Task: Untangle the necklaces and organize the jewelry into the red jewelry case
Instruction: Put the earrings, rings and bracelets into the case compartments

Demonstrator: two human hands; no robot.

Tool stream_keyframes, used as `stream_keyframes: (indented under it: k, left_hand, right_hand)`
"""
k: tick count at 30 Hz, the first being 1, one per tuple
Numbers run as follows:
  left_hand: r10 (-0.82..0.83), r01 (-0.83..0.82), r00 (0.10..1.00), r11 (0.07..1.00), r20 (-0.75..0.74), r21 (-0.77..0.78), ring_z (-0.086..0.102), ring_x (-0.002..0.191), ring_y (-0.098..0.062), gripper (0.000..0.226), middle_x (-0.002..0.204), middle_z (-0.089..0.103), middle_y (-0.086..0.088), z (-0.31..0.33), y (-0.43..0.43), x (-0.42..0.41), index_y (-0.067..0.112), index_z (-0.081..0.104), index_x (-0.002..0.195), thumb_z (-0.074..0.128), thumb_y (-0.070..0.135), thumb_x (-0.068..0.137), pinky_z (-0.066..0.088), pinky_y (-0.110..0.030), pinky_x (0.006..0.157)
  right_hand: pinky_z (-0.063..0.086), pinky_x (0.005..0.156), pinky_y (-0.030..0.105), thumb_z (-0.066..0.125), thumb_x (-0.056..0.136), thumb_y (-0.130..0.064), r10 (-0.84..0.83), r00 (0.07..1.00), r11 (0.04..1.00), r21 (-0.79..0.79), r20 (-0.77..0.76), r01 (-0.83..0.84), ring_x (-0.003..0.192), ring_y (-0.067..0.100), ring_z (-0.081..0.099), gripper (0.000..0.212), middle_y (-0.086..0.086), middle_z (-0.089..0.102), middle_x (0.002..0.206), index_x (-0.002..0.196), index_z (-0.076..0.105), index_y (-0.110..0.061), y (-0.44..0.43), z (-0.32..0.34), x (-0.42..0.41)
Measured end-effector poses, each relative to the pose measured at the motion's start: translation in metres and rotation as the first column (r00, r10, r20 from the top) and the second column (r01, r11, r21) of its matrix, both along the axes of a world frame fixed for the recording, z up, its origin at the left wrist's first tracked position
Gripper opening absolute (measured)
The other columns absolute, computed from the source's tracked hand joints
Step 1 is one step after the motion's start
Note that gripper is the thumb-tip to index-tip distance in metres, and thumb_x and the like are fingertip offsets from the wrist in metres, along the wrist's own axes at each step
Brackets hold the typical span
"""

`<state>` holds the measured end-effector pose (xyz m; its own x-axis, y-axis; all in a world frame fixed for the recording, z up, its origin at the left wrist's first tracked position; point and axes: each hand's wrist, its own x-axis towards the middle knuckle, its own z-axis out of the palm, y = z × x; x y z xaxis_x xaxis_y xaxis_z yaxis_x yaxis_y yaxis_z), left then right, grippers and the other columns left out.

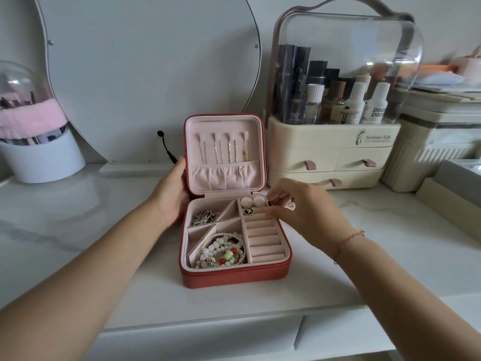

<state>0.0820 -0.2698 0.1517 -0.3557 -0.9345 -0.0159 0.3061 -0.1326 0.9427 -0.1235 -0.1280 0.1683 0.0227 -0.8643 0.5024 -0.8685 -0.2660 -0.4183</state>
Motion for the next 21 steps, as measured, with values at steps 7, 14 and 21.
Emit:
stream_keyframes:
  k: [7, 14, 21]
  left_hand:
    - [0.029, -0.029, 0.999, 0.999, 0.013, 0.027, 0.066, 0.106, -0.021, 0.046, 0.116, 0.07, -0.004, 0.003, 0.004, -0.002, 0.022, 0.064, 0.123, 0.042, 0.052, 0.096, 0.053, -0.033, 0.086]
    - [0.016, -0.016, 1.0, 0.999, -0.013, 0.042, 0.066, 0.106, -0.02, 0.046, 0.117, 0.07, -0.004, 0.004, 0.007, -0.002, 0.021, 0.063, 0.123, 0.037, 0.05, 0.099, 0.053, -0.032, 0.084]
    - [0.028, -0.027, 1.0, 0.999, -0.005, 0.038, 0.067, 0.105, -0.019, 0.044, 0.116, 0.07, -0.004, 0.003, 0.005, -0.001, 0.021, 0.065, 0.12, 0.039, 0.05, 0.099, 0.053, -0.033, 0.085]
  right_hand:
    - [0.032, 0.074, 0.022, 0.076, 0.077, -0.027, -0.007, 0.994, 0.999, -0.055, -0.112, 0.001, 0.062, -0.006, 0.047, 0.012, -0.018, 0.056, 0.067, 0.079, 0.07, -0.017, -0.007, -0.003, 0.008]
    - [0.024, 0.073, 0.03, 0.074, 0.076, -0.033, -0.044, 0.98, 0.994, -0.111, -0.196, 0.023, 0.072, 0.006, 0.047, 0.011, -0.022, 0.051, 0.069, 0.073, 0.069, -0.023, -0.008, -0.007, 0.009]
    - [0.039, 0.08, 0.036, 0.071, 0.08, -0.02, -0.048, 0.998, 0.998, -0.035, -0.032, 0.047, 0.082, 0.01, 0.049, 0.005, -0.023, 0.052, 0.074, 0.082, 0.074, -0.024, -0.006, -0.01, 0.011]
